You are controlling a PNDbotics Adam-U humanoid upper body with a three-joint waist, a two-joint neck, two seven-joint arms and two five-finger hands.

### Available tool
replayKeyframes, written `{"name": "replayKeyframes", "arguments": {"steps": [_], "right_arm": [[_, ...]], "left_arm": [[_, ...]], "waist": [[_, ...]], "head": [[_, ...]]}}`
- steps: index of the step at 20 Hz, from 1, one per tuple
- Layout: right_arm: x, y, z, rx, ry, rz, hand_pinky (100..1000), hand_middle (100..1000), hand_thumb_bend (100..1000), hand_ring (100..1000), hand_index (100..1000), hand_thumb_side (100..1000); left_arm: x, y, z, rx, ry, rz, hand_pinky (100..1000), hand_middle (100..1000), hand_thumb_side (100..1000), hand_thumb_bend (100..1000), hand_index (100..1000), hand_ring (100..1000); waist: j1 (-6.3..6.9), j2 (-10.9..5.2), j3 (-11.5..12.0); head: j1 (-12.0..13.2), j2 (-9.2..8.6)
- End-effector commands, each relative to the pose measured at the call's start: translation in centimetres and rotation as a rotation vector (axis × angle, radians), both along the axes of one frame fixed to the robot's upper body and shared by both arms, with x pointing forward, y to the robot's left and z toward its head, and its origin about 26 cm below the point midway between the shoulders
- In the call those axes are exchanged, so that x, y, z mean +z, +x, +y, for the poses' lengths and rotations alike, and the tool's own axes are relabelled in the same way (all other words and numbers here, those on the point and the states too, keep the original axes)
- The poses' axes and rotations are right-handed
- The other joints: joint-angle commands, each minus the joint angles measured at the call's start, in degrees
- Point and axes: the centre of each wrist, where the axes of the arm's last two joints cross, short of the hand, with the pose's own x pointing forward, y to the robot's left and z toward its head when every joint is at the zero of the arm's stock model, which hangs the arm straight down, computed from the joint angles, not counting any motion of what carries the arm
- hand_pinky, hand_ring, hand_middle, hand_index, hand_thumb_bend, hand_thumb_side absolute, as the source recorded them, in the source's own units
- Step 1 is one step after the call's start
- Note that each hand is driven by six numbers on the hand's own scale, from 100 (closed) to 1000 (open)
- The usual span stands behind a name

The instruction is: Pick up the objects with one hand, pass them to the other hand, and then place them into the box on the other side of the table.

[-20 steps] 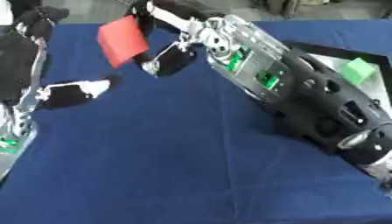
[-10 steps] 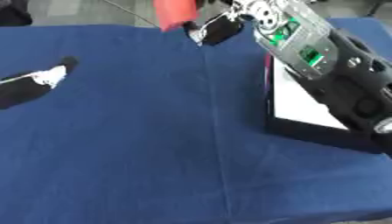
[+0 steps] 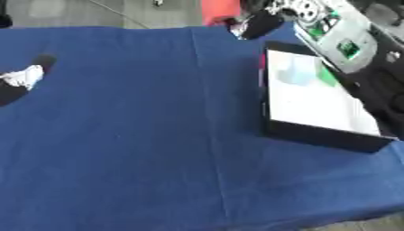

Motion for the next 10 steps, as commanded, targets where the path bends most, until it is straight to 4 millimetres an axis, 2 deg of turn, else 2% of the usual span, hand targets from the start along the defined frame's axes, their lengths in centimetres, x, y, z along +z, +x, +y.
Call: {"name": "replayKeyframes", "arguments": {"steps": [1,5,10], "right_arm": [[1.0,0.3,-4.1,-0.097,-0.01,-0.008,802,535,124,727,646,100],[-0.2,0.5,-7.3,-0.165,-0.02,0.042,813,534,142,729,642,100],[-1.6,0.5,-10.1,-0.217,-0.052,0.141,827,534,171,736,641,100]], "left_arm": [[1.6,-0.4,0.8,0.023,0.018,-0.056,813,770,568,693,850,800],[1.7,-0.5,1.1,0.036,0.009,-0.069,812,770,568,691,849,801],[1.8,-0.6,1.2,0.041,0.001,-0.076,812,770,568,691,849,801]], "waist": [[0.09,-1.49,-0.1],[0.1,-1.47,-0.2],[0.11,-1.47,-0.3]], "head": [[-0.8,-0.65],[-1.2,-0.76],[-1.2,-0.9]]}}
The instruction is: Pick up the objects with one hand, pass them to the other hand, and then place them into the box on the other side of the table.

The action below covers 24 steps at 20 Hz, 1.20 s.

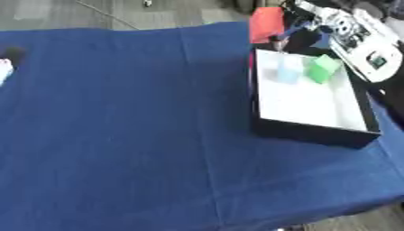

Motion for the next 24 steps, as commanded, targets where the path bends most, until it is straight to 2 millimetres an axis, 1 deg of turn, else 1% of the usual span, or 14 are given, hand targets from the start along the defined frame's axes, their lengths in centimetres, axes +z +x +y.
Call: {"name": "replayKeyframes", "arguments": {"steps": [1,6,10,12,13,14,15,16,17,19,21,23,24], "right_arm": [[1.3,-0.2,-2.5,-0.048,-0.034,0.014,832,534,186,737,640,100],[0.2,0.0,-4.1,-0.069,-0.064,0.1,840,534,210,742,638,100],[-0.3,0.2,-4.5,-0.063,-0.089,0.154,852,552,247,758,647,100],[-0.4,0.2,-4.6,-0.063,-0.103,0.18,861,590,287,779,676,100],[-0.5,0.2,-4.7,-0.065,-0.113,0.194,872,617,333,797,702,100],[-0.6,0.3,-4.8,-0.068,-0.128,0.216,881,641,358,814,726,100],[-0.8,0.3,-4.9,-0.069,-0.144,0.247,899,703,392,845,785,100],[-0.9,0.4,-5.0,-0.07,-0.162,0.283,925,759,435,880,842,143],[-1.0,0.5,-5.1,-0.073,-0.181,0.319,944,788,470,910,874,236],[-0.9,0.6,-5.2,-0.081,-0.216,0.369,976,846,491,950,924,360],[-0.7,0.6,-5.2,-0.094,-0.263,0.394,1000,879,489,972,951,427],[-0.4,0.6,-5.1,-0.107,-0.304,0.398,1000,882,485,975,956,437],[-0.2,0.6,-5.1,-0.114,-0.318,0.399,1000,884,498,977,962,432]], "left_arm": [[1.4,-0.4,0.5,0.01,0.015,-0.045,812,770,568,691,849,801],[1.5,-0.4,0.6,0.012,0.01,-0.051,813,771,567,691,849,802],[1.5,-0.4,0.5,0.011,0.009,-0.055,813,771,567,691,848,803],[1.5,-0.4,0.5,0.011,0.01,-0.054,813,771,567,691,849,803],[1.5,-0.4,0.5,0.011,0.01,-0.054,813,771,566,692,849,803],[1.5,-0.4,0.5,0.011,0.01,-0.054,813,771,567,692,849,803],[1.5,-0.4,0.5,0.011,0.01,-0.054,813,771,566,693,849,804],[1.5,-0.4,0.5,0.01,0.01,-0.054,813,771,565,693,849,804],[1.5,-0.4,0.5,0.01,0.01,-0.055,813,771,564,695,849,804],[1.6,-0.4,0.5,0.01,0.01,-0.055,813,771,564,696,849,804],[1.5,-0.3,0.5,0.012,0.01,-0.055,813,771,562,698,849,805],[1.5,-0.3,0.5,0.012,0.008,-0.055,813,771,561,697,849,806],[1.5,-0.3,0.5,0.011,0.008,-0.055,813,771,561,695,849,806]], "waist": [[0.11,-1.46,0.0],[0.07,-1.46,0.0],[0.11,-1.47,0.0],[0.13,-1.46,0.1],[0.14,-1.45,0.1],[0.14,-1.46,0.1],[0.14,-1.46,0.1],[0.14,-1.47,0.2],[0.15,-1.47,0.2],[0.19,-1.49,0.2],[0.24,-1.51,0.2],[0.27,-1.53,0.2],[0.28,-1.54,0.2]], "head": [[-0.1,-0.92],[-0.2,-0.99],[-0.1,-1.11],[-0.1,-1.11],[-0.1,-1.11],[-0.1,-1.08],[0.0,-1.07],[0.0,-1.08],[0.0,-1.08],[0.1,-1.11],[0.1,-1.12],[0.0,-1.12],[0.0,-1.11]]}}
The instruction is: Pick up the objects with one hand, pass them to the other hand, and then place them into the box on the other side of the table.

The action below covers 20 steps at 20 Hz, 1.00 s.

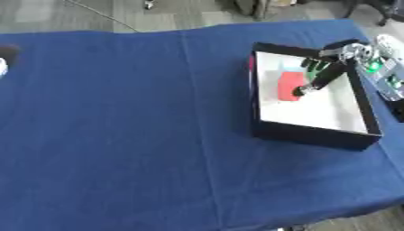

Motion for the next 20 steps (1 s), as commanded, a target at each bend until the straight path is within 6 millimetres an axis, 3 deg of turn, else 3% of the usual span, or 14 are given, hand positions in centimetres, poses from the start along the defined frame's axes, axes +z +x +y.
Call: {"name": "replayKeyframes", "arguments": {"steps": [1,8,12,13,16,17,20], "right_arm": [[2.3,-0.3,-0.8,-0.029,-0.066,-0.031,1000,887,502,978,967,427],[3.5,-0.6,-0.3,-0.036,-0.12,-0.071,1000,890,558,971,969,375],[4.7,-1.0,0.1,-0.047,-0.12,-0.145,1000,885,533,960,962,318],[5.1,-1.2,0.2,-0.055,-0.112,-0.176,988,878,491,953,954,280],[6.2,-1.7,0.6,-0.106,-0.05,-0.307,930,850,189,920,919,100],[6.6,-1.8,0.8,-0.139,-0.014,-0.363,903,830,100,900,901,100],[7.6,-2.1,2.2,-0.233,0.153,-0.55,808,808,100,859,888,180]], "left_arm": [[1.4,-0.3,0.4,0.006,0.017,-0.044,813,771,560,694,849,807],[1.3,-0.3,0.3,0.007,0.014,-0.04,813,771,563,693,848,807],[1.3,-0.3,0.3,0.008,0.012,-0.041,813,770,562,693,848,806],[1.3,-0.3,0.3,0.007,0.011,-0.042,812,769,562,692,848,806],[1.3,-0.3,0.3,0.006,0.002,-0.048,811,767,560,685,845,803],[1.3,-0.4,0.3,0.006,-0.002,-0.052,810,766,558,682,844,801],[1.4,-0.5,0.3,0.005,-0.019,-0.069,807,755,555,666,840,793]], "waist": [[0.1,-1.55,0.0],[0.1,-1.56,-0.1],[0.2,-1.61,-0.1],[0.24,-1.62,-0.2],[0.4,-1.64,-0.1],[0.47,-1.65,0.0],[0.64,-1.66,0.2]], "head": [[-0.1,-0.64],[-0.2,-0.6],[-0.1,-0.59],[-0.1,-0.65],[-0.1,-0.78],[-0.1,-0.83],[-0.2,-0.97]]}}
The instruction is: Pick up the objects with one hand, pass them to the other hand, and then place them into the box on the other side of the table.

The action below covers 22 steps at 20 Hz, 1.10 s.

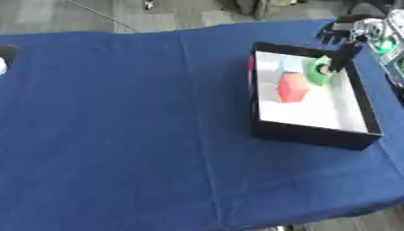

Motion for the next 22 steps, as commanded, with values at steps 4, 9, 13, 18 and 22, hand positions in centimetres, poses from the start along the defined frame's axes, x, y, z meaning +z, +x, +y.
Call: {"name": "replayKeyframes", "arguments": {"steps": [4,9,13,18,22], "right_arm": [[2.7,-0.9,3.4,-0.052,0.406,-0.437,725,815,100,852,896,463],[1.2,-0.5,8.0,0.01,0.715,-0.638,692,853,100,869,908,556],[0.3,-0.7,12.4,0.078,0.843,-0.699,687,889,100,892,924,558],[-0.8,-1.4,17.2,0.164,0.945,-0.747,679,866,100,894,913,564],[-2.0,-1.7,19.7,0.192,0.993,-0.748,670,844,100,878,911,591]], "left_arm": [[1.3,-0.6,0.1,-0.01,-0.048,-0.078,800,744,553,628,831,780],[1.0,-1.0,-0.4,-0.08,-0.154,-0.107,787,747,579,496,812,769],[0.7,-1.2,-0.6,-0.166,-0.273,-0.109,794,774,674,363,828,777],[0.1,-1.0,-1.0,-0.295,-0.462,-0.074,814,799,776,267,851,804],[-0.8,-0.6,-1.0,-0.402,-0.626,-0.018,836,806,813,302,860,825]], "waist": [[0.34,-1.54,0.6],[0.65,-1.27,1.6],[0.95,-1.09,2.3],[1.65,-0.74,3.5],[2.07,-0.41,4.3]], "head": [[-0.2,-1.25],[-0.4,-1.58],[-0.6,-1.73],[-0.8,-2.09],[-1.0,-2.31]]}}
